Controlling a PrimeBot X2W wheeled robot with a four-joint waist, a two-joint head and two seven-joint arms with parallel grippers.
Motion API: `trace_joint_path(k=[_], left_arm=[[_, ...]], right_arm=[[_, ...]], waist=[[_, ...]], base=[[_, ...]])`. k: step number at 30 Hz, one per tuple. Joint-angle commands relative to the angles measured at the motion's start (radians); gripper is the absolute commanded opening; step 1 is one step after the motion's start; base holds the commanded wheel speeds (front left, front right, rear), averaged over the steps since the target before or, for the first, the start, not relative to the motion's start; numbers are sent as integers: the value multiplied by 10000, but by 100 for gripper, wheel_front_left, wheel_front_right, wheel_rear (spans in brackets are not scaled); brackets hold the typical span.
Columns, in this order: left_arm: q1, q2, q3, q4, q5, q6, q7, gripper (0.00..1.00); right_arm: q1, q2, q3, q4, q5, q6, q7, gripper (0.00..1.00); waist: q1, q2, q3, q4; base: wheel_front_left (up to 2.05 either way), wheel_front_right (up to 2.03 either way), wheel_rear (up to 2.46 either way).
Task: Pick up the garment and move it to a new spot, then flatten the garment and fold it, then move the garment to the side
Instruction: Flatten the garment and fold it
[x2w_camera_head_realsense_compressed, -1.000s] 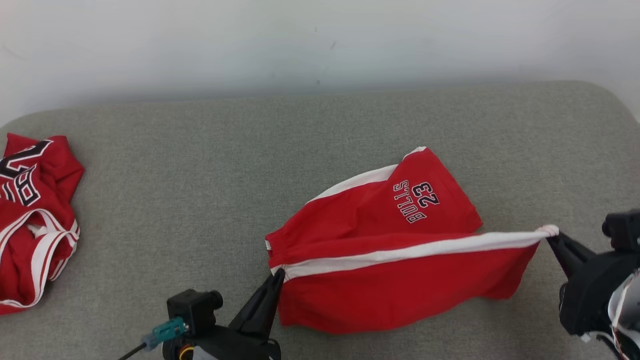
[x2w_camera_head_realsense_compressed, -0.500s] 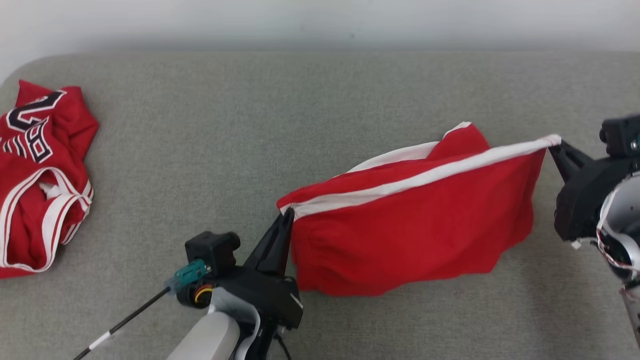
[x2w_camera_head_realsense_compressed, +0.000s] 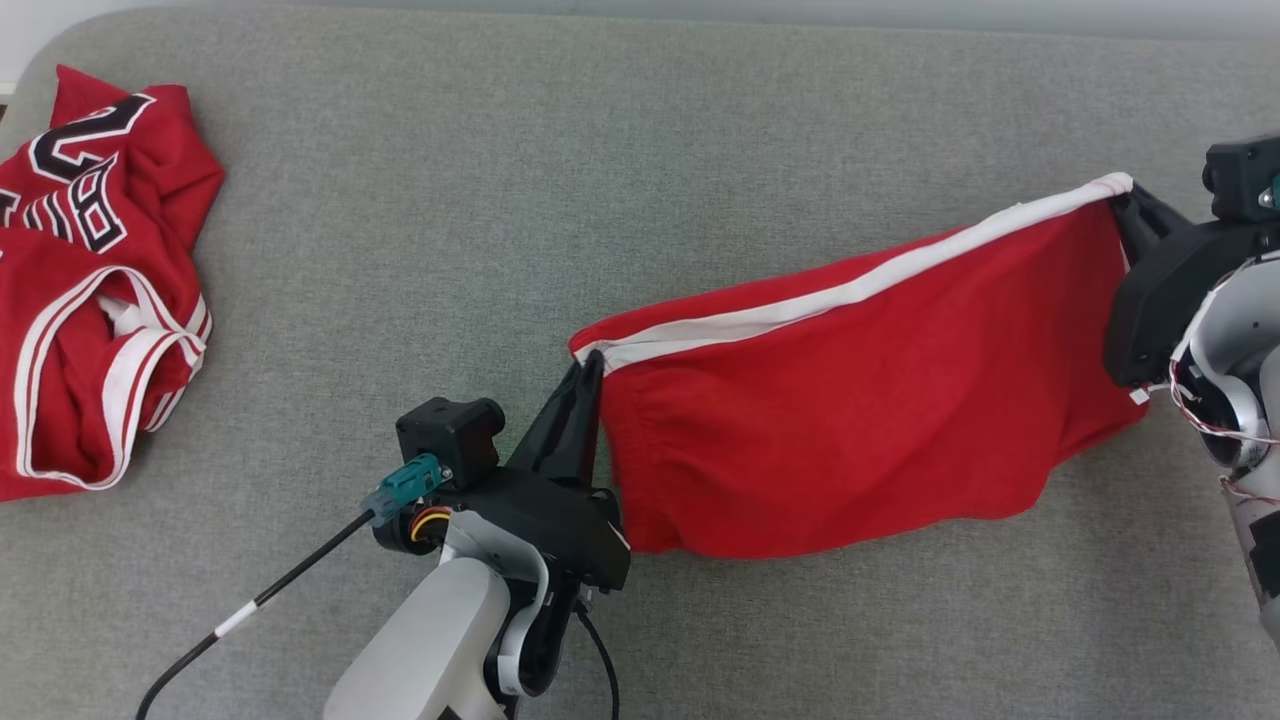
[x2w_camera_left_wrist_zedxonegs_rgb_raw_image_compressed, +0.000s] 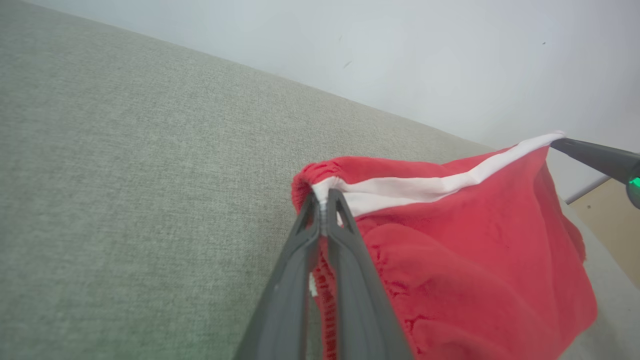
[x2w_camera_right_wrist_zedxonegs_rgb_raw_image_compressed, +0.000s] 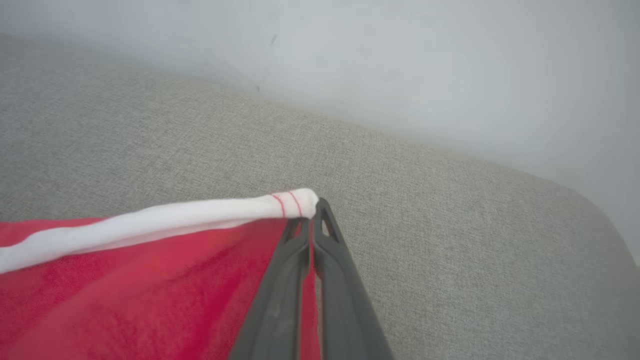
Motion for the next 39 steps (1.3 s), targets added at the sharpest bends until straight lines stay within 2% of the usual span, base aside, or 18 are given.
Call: trace_joint_path(k=[1, 2, 3, 9, 15, 21, 25, 34, 39], left_arm=[[-170, -59, -53, 102, 34, -86, -87, 76], [-200, -74, -66, 186, 13, -125, -133, 100], [-234, -88, -75, 276, -11, -146, -166, 100], [-179, -128, -18, 574, 45, -168, -454, 100], [590, 210, 506, 322, 497, -81, -698, 100], [2027, 518, 1732, -901, 1668, 27, -699, 100], [3107, 508, 2551, -1791, 2579, -102, -701, 100], [5054, 208, 3911, -3406, 4278, -1215, -703, 100], [5711, 32, 4309, -3616, 4855, -1556, -704, 100]], right_arm=[[-119, 90, 58, 237, -102, -25, -164, 20], [-171, 147, 104, 388, -140, -25, -243, 67], [-245, 203, 130, 519, -90, -26, -303, 100], [-358, 223, 195, 1067, 121, -26, -838, 100], [160, 174, 40, 1254, 696, -26, -935, 100], [913, 220, -428, 1157, 1198, -26, -741, 100], [1488, 161, -584, 1060, 1539, -26, -663, 100], [2038, 313, -1151, 1412, 1991, -25, -536, 100], [1900, 308, -1497, 1759, 1961, -26, -374, 100]], waist=[[-2, -2, 74, 81], [-2, -2, 73, 83], [-2, -2, 63, 81], [-2, -2, -197, 37], [-2, -2, -911, -13], [-2, -2, -1564, 14], [-2, -2, -1890, 128], [-2, -2, -2070, 429], [-2, -2, -1890, 624]], base=[[0, 0, 0], [0, 0, 0], [0, 0, 0], [0, 0, 0], [0, 0, 0], [0, 0, 0], [0, 0, 0], [0, 0, 0], [0, 0, 0]])
